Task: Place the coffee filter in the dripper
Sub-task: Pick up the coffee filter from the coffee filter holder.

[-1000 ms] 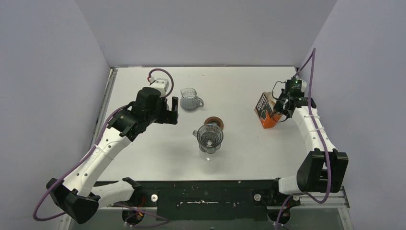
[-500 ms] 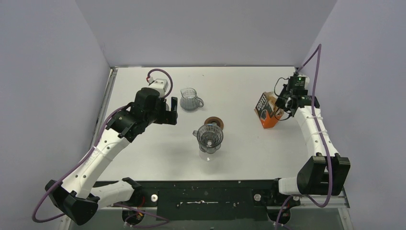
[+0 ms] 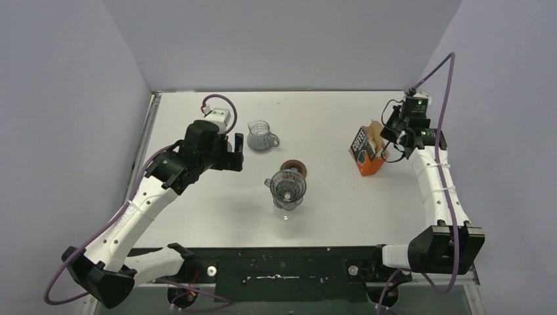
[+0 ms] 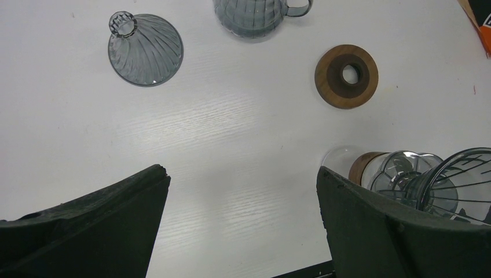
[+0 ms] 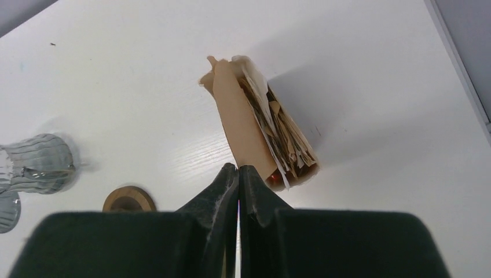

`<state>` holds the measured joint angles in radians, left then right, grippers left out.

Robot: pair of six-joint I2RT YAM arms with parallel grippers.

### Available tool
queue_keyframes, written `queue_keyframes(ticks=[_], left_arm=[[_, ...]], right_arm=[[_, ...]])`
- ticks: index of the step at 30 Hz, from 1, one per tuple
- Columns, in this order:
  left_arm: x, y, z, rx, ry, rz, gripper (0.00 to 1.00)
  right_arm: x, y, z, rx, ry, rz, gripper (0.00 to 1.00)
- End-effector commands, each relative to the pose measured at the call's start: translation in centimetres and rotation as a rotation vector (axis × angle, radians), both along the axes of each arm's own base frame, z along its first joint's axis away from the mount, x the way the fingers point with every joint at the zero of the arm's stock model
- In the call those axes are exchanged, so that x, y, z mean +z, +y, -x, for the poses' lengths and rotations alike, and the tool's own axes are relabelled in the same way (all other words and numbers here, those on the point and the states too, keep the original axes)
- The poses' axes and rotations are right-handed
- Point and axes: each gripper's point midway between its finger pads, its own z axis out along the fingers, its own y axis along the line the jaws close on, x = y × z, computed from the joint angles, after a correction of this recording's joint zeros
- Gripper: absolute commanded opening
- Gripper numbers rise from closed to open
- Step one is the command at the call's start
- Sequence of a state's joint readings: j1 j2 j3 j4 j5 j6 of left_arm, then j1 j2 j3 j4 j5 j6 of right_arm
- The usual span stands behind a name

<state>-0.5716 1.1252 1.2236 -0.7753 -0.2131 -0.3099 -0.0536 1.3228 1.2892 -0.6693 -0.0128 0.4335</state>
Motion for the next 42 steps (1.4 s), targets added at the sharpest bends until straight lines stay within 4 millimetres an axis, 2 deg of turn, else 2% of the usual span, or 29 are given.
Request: queue_keyframes(ticks=[1,7,11,20,29,31,35,42], left_arm=[[3.0,-0.1,-0.2,-0.01,-0.069,0.044,0.97],[3.0,-0.6,-0.1,-0.035,-0.069,0.055,0.97],[3.7,-1.0,-0.2,-0.047,-0.08,0.079,0.97],[6.2,-3.3,0.1,-0.114,-0.106,0.203,0.97],[9.5,-6.5,1.1,-0.23,-0.15,0.408,0.97],[10.4,-7.2,1.6,-0.262,-0.165,0.46,0.97],[12.2,-8.4,2.5,-0.319,-0.189,0.575,0.97],[14.9,-10.1,4.7,-0.433,-0.218,0.756,0.97]], right_arm=[[5.2,0.5,0.0,0.036,-0.144,-0.009,0.0],[8.0,1.6,0.3,0.085,-0.22,-0.038,0.0],[10.0,2.4,0.6,0.123,-0.281,-0.055,0.0],[15.5,6.6,1.5,0.326,-0.483,-0.15,0.0],[20.6,12.8,3.7,0.626,-0.661,-0.32,0.0],[21.5,15.3,4.7,0.718,-0.687,-0.353,0.0],[23.1,19.1,6.2,0.851,-0.736,-0.386,0.0],[25.8,23.0,9.1,1.042,-0.84,-0.479,0.0]])
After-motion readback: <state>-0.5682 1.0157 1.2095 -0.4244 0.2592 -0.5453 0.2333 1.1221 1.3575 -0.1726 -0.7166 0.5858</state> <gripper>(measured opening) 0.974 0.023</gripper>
